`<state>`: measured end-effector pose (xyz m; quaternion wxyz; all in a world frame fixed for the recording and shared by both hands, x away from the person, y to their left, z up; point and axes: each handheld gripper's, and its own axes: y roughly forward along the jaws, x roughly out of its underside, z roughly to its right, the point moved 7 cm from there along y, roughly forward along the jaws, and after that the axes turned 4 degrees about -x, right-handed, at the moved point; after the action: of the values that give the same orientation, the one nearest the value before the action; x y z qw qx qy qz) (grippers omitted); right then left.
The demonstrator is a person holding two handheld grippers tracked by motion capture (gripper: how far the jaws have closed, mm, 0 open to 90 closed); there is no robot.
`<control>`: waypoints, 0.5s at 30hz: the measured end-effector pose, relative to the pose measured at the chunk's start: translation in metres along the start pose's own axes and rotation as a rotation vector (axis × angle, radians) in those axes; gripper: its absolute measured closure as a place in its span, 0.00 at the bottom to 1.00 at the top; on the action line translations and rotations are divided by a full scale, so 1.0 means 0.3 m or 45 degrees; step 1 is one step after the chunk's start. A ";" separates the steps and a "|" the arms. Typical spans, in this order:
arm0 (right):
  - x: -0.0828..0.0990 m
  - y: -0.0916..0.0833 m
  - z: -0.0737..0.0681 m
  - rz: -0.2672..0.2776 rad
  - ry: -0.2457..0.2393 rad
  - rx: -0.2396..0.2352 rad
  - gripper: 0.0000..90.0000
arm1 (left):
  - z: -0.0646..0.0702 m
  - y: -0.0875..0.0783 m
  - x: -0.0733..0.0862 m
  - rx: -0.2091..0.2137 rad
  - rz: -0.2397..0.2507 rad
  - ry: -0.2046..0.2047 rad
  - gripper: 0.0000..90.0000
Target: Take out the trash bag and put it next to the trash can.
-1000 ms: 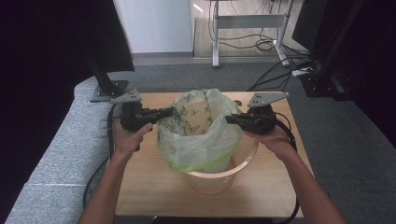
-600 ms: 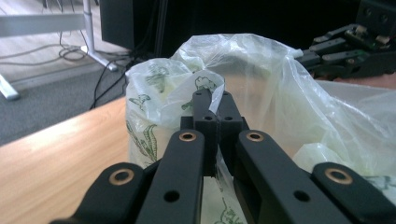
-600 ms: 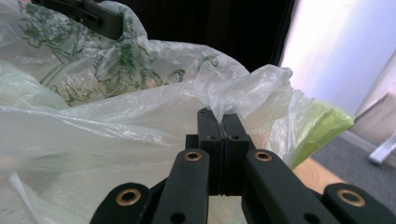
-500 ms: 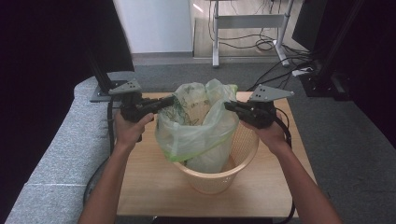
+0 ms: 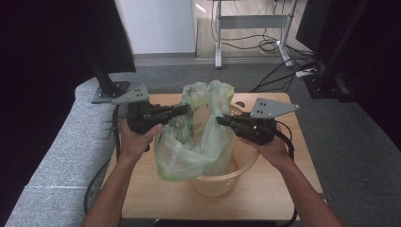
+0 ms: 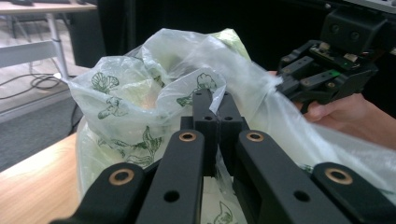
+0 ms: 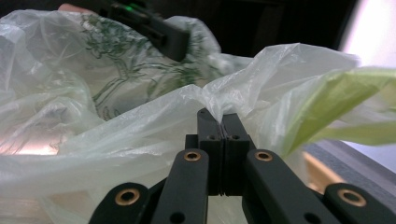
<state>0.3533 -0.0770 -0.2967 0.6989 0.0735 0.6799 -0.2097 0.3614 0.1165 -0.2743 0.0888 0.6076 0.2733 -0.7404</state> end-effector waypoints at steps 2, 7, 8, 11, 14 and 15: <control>0.004 0.010 -0.023 -0.018 0.002 -0.035 0.98 | 0.018 0.007 0.007 0.012 -0.010 0.000 1.00; 0.006 0.040 -0.056 -0.054 0.019 -0.094 0.97 | 0.057 0.023 0.017 0.056 -0.017 -0.004 1.00; 0.005 0.054 -0.065 -0.057 0.033 -0.123 0.94 | 0.070 0.030 0.019 0.074 -0.019 0.000 1.00; 0.006 0.081 -0.074 -0.081 0.045 -0.164 0.84 | 0.084 0.043 0.022 0.095 -0.026 0.000 1.00; 0.012 0.106 -0.079 -0.118 0.058 -0.181 0.67 | 0.091 0.052 0.024 0.102 -0.030 0.001 1.00; 0.015 0.131 -0.086 -0.139 0.078 -0.196 0.51 | 0.099 0.061 0.029 0.119 -0.036 -0.002 1.00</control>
<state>0.3451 -0.0326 -0.3099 0.6689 -0.0112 0.7179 -0.1924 0.3426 0.0878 -0.2847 0.0501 0.6065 0.2471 -0.7541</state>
